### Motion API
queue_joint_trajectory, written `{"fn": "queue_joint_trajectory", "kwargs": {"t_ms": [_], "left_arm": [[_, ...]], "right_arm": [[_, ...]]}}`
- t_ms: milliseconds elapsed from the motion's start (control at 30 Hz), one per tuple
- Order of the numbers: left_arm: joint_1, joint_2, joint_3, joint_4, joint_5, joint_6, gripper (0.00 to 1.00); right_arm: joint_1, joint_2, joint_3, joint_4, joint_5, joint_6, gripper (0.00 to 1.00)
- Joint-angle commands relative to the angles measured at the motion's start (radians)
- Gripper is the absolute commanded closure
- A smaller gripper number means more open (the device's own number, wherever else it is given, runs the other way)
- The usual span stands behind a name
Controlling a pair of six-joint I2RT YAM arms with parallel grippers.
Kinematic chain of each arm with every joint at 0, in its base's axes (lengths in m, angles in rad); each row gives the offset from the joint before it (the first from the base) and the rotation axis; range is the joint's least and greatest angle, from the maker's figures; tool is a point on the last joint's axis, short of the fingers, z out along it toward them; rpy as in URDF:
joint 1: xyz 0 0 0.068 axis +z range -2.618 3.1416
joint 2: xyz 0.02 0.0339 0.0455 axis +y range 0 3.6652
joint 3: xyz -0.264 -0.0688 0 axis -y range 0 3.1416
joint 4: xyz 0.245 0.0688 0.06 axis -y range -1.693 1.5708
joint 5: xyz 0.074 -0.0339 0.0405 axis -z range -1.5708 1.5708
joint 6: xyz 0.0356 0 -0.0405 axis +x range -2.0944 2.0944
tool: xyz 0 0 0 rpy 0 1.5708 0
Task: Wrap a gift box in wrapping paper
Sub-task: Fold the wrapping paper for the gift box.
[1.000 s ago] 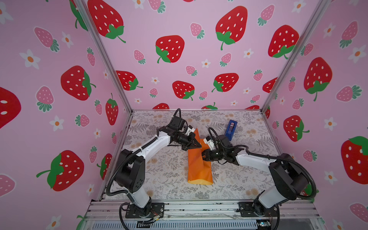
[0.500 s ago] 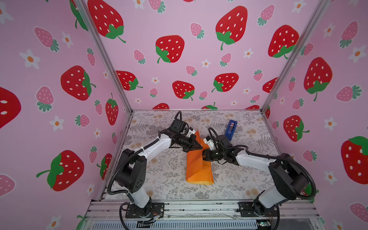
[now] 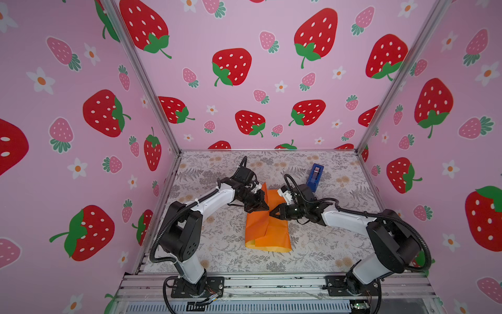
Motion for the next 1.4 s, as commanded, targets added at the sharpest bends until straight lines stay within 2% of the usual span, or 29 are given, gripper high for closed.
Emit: {"fn": "queue_joint_trajectory", "kwargs": {"t_ms": [0,300,500,700,767,800,867,967,1167,1367], "left_arm": [[-0.003,0.040,0.041,-0.085,-0.047,0.052,1.00],[-0.017,0.111,0.073,-0.180,-0.084,0.116,1.00],[-0.018,0.113,0.078,-0.203,-0.095,0.130,1.00],[-0.019,0.115,0.089,-0.208,-0.096,0.131,1.00],[-0.018,0.114,0.092,-0.212,-0.096,0.133,1.00],[-0.018,0.113,0.093,-0.211,-0.098,0.132,1.00],[-0.018,0.109,0.096,-0.215,-0.097,0.130,1.00],[-0.019,0.106,0.098,-0.215,-0.096,0.128,1.00],[-0.025,0.082,0.128,-0.223,-0.090,0.113,1.00],[-0.062,0.076,0.219,-0.253,-0.076,0.097,1.00]], "right_arm": [[0.008,0.028,-0.023,-0.091,0.041,0.011,0.70],[-0.002,-0.019,-0.002,-0.112,0.042,0.012,0.68],[-0.091,-0.144,-0.013,-0.178,0.074,-0.003,0.64],[-0.172,-0.163,-0.069,-0.235,0.079,-0.047,0.52],[-0.172,-0.137,-0.074,-0.221,0.051,-0.054,0.49],[-0.173,-0.126,-0.078,-0.206,0.032,-0.050,0.44],[-0.173,-0.111,-0.099,-0.130,-0.021,-0.021,0.41],[-0.172,-0.082,-0.121,-0.037,-0.083,0.018,0.41],[-0.173,-0.056,-0.121,-0.028,-0.079,0.014,0.51],[-0.171,-0.050,-0.124,-0.023,-0.083,0.013,0.56]]}}
